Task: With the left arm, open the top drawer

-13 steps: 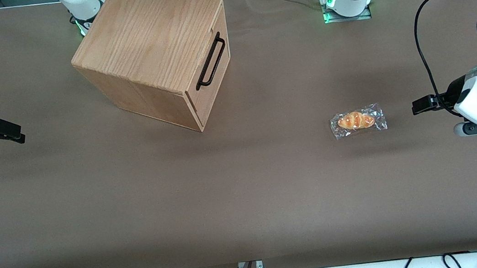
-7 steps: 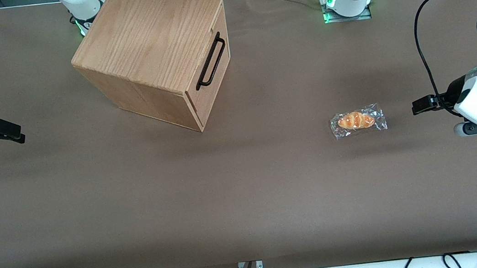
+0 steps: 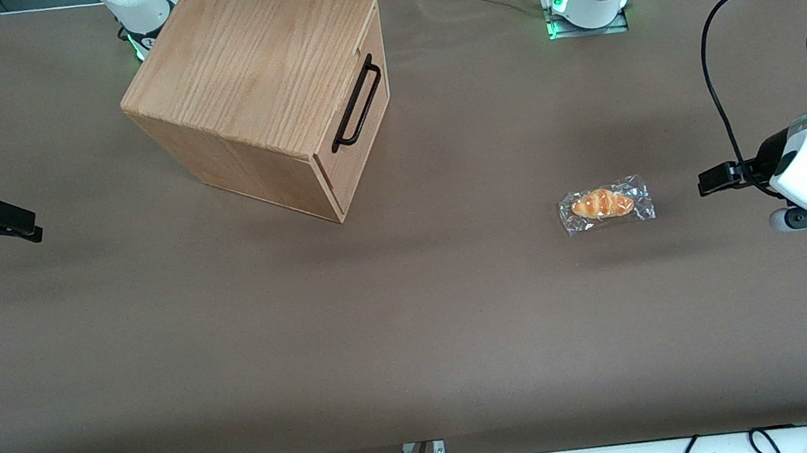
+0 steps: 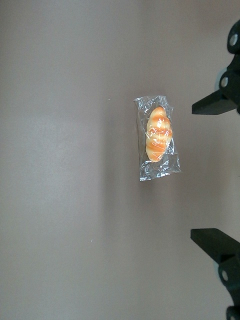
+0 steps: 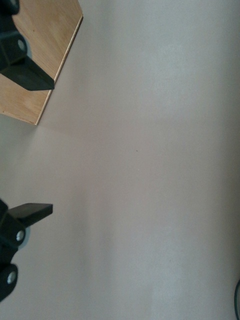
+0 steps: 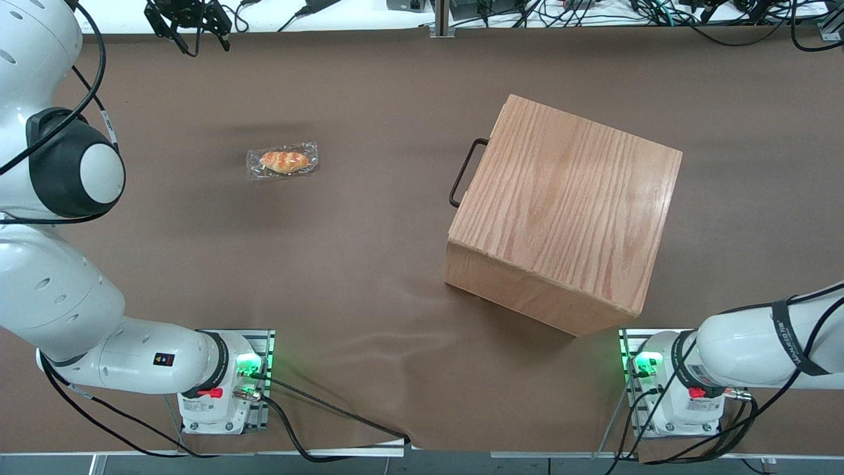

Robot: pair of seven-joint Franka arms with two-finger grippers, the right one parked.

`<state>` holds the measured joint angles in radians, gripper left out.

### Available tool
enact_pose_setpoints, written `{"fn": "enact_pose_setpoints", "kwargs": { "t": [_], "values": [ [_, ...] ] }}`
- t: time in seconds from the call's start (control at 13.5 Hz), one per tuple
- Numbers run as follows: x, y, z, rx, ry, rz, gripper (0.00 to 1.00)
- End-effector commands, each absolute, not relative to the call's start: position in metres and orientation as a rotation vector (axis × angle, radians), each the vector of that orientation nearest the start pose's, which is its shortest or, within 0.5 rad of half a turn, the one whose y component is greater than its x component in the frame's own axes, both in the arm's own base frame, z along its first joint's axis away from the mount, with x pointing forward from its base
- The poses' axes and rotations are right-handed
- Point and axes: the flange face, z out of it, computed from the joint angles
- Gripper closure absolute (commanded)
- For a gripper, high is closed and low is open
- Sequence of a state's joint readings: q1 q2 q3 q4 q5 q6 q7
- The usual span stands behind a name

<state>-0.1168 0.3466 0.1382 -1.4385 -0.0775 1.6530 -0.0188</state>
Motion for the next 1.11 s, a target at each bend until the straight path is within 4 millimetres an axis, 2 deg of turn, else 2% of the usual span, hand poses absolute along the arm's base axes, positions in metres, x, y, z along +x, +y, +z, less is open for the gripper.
{"fn": "enact_pose_setpoints", "kwargs": {
  "t": [0.0, 0.52, 0.74, 0.96, 1.04],
  "values": [
    [0.652, -0.007, 0.489, -3.183, -0.077, 0.185, 0.00],
    [0.651, -0.005, 0.492, -3.195, -0.080, 0.178, 0.00],
    [0.652, -0.010, 0.493, -3.235, -0.083, 0.177, 0.00],
    [0.655, -0.014, 0.504, -3.226, -0.071, 0.138, 0.00],
    [0.655, -0.023, 0.504, -3.218, -0.047, 0.136, 0.00]
  ]
}}
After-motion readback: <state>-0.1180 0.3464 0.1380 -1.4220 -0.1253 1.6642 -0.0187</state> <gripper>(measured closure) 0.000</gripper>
